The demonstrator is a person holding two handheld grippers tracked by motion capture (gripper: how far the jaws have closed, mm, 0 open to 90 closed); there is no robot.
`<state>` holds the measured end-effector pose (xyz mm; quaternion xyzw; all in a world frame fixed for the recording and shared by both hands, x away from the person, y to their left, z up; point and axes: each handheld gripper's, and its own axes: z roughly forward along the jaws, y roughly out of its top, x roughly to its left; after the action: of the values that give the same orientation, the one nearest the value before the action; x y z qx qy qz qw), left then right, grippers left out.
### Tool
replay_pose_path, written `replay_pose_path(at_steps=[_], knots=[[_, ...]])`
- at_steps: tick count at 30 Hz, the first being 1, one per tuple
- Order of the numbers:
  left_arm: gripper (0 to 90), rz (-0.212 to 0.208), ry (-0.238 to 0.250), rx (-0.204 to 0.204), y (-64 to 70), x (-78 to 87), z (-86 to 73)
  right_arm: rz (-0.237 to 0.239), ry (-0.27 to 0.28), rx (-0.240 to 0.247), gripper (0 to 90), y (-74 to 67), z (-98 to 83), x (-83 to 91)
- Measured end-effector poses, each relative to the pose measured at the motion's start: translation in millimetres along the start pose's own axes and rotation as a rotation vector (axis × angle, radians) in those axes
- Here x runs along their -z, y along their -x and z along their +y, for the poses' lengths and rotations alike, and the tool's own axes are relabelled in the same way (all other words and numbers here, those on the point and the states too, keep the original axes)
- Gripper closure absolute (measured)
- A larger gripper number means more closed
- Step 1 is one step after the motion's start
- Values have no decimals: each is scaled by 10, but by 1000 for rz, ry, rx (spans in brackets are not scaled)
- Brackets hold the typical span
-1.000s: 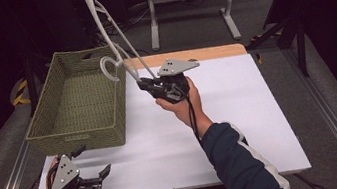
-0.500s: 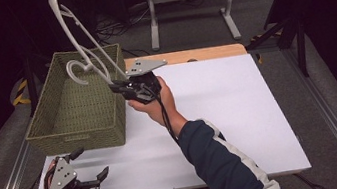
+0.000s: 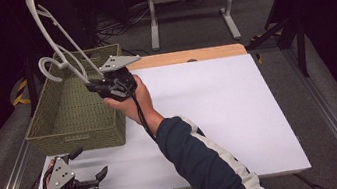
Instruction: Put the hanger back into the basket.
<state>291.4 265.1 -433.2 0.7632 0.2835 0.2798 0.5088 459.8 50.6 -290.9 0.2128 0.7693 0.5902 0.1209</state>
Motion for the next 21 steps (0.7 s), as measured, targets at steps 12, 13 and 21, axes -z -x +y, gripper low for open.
replay_pose_path(at_steps=[12,13,21], knots=[[28,1,11,5,-43,15,-3,14,-15,-13,825,-151,122,-486],[28,2,16,6,-47,17,-7,12,-19,-22,824,-159,116,-521],[28,-3,26,11,-45,32,-6,16,6,-33,826,-287,222,-592]])
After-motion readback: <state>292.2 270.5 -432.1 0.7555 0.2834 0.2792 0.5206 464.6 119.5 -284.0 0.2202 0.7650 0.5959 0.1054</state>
